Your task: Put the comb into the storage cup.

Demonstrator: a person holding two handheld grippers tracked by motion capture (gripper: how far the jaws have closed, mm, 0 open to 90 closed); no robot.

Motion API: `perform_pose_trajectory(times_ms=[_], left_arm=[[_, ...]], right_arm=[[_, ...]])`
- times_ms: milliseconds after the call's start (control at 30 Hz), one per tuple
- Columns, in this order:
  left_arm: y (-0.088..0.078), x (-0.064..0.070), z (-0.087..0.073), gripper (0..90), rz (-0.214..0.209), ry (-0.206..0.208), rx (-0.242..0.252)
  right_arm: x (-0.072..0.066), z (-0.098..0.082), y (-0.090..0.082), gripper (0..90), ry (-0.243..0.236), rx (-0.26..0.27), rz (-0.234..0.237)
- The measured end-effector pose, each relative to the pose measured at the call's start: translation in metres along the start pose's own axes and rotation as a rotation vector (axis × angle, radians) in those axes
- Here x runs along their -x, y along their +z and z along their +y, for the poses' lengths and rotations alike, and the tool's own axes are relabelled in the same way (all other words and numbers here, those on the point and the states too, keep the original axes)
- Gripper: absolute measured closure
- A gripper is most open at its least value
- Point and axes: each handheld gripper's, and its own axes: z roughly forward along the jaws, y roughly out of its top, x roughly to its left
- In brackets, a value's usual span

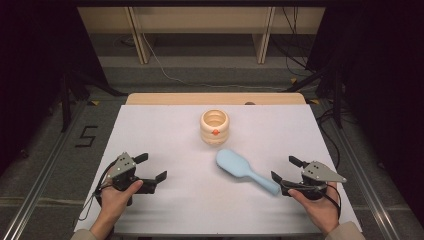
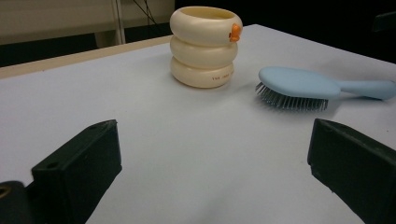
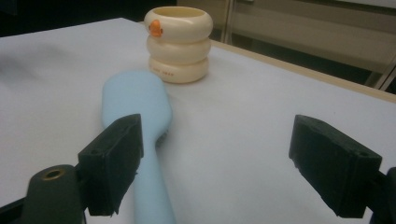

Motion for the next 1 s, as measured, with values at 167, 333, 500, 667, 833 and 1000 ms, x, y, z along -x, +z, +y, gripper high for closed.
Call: perform_pose_trajectory(times_ms=[167, 333, 500, 667, 833, 1000], left_arm=[[0.000, 0.000, 0.000, 2.3, 0.003, -0.003, -0.001], [0.005, -0.001, 0.003, 2.3, 0.006, -0.006, 0.003], [0.008, -0.002, 0.001, 2.7, 0.002, -0.006, -0.009], [0.006, -0.001, 0.001, 2.7, 0.000, -0.008, 0.000], [0.004, 0.000, 0.001, 2.7, 0.000, -0.009, 0.000], [0.003, 0.000, -0.001, 3.1, 0.002, -0.008, -0.002]], right_arm=[[0.001, 0.000, -0.001, 18.6, 0.008, 0.005, -0.003], [0.004, -0.004, -0.001, 18.9, 0.020, 0.007, -0.002], [0.008, -0.005, -0.004, 19.3, 0.036, 0.022, -0.012], [0.009, -0.001, -0.003, 23.7, 0.036, 0.026, -0.029], [0.013, 0.005, -0.001, 32.9, 0.043, 0.024, -0.053], [0.018, 0.017, 0.007, 79.4, 0.002, -0.118, -0.032]])
